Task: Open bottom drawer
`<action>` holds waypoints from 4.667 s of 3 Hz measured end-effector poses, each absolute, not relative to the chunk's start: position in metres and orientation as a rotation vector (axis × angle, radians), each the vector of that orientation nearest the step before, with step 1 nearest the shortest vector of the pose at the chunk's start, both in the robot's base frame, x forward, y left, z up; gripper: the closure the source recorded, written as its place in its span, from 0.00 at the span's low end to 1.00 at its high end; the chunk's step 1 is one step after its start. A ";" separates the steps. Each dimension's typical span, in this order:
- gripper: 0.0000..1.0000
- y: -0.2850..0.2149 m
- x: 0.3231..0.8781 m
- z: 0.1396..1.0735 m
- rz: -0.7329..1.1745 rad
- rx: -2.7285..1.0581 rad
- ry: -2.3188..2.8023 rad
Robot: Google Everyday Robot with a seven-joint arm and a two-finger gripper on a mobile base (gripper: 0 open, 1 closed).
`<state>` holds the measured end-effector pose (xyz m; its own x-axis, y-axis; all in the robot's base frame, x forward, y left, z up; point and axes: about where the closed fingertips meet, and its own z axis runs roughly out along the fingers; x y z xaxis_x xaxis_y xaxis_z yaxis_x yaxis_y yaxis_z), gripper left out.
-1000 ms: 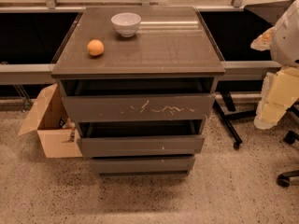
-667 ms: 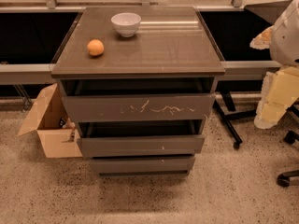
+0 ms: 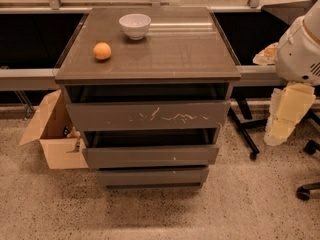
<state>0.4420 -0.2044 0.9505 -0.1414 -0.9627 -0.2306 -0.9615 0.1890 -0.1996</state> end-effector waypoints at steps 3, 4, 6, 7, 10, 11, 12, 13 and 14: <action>0.00 -0.206 0.452 0.899 0.084 -1.818 2.132; 0.00 -0.208 0.460 0.864 0.121 -1.801 2.085; 0.00 -0.182 0.470 0.761 0.451 -1.785 1.877; 0.00 -0.182 0.470 0.761 0.451 -1.785 1.877; 0.00 -0.176 0.467 0.608 0.540 -1.902 1.865; 0.00 -0.169 0.465 0.547 0.613 -1.922 1.847; 0.00 -0.159 0.463 0.483 0.707 -1.867 1.864; 0.00 -0.157 0.462 0.480 0.716 -1.872 1.860; 0.00 -0.151 0.460 0.468 0.744 -1.889 1.847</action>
Offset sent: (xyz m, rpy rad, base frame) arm 0.0069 0.0009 -0.0347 0.0540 0.0398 0.0055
